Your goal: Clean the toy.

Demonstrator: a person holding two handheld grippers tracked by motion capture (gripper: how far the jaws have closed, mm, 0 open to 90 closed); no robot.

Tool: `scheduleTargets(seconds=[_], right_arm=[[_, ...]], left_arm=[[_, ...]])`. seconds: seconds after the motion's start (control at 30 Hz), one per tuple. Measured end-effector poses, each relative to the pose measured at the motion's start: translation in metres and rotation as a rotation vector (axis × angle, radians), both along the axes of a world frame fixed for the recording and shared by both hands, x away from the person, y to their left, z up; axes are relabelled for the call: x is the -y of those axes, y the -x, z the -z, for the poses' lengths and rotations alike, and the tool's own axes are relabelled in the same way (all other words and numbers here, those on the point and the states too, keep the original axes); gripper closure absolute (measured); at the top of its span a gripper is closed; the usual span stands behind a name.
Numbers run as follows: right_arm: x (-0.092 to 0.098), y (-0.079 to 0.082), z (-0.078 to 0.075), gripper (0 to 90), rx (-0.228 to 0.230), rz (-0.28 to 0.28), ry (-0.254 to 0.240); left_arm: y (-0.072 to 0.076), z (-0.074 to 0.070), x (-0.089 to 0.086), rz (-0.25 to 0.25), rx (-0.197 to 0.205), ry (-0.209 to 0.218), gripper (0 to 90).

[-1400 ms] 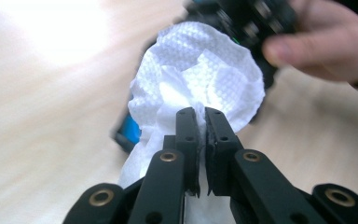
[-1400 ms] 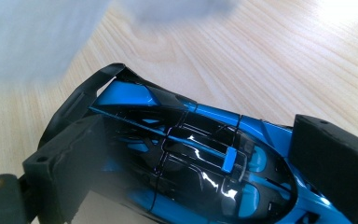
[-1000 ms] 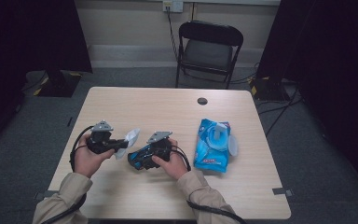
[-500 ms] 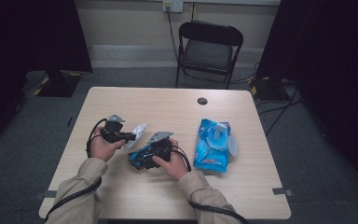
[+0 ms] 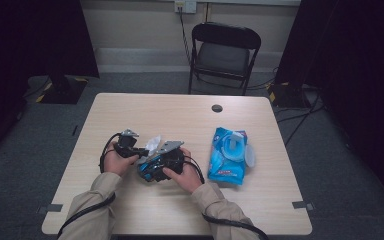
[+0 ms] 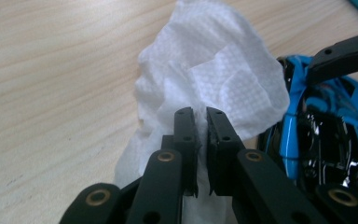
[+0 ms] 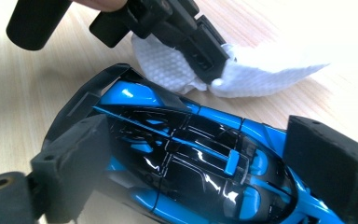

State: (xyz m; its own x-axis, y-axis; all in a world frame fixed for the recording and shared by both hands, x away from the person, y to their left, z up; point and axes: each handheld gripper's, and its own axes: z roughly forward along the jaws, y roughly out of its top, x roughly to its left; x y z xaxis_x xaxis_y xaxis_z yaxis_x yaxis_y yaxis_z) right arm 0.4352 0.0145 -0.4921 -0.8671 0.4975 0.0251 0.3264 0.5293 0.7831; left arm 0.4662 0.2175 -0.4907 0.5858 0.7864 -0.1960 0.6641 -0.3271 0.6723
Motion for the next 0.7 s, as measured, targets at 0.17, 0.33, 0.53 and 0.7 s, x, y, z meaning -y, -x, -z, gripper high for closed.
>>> scheduleTargets(seconds=[0.17,0.33,0.53,0.7], right_arm=[[0.002,0.000,-0.008,14.6,-0.010,-0.028,0.039],[0.013,0.004,-0.010,14.3,-0.006,-0.010,0.034],[0.024,0.006,-0.002,13.4,0.000,0.018,0.029],[0.025,0.006,0.000,13.7,0.002,0.021,0.015]], left_arm=[[0.001,0.001,-0.001,-0.002,0.000,0.004,83.5],[0.001,-0.001,0.001,0.010,0.002,-0.025,83.2],[-0.006,-0.001,0.004,0.005,0.011,-0.018,81.9],[-0.010,-0.002,0.007,-0.004,0.018,0.005,68.8]])
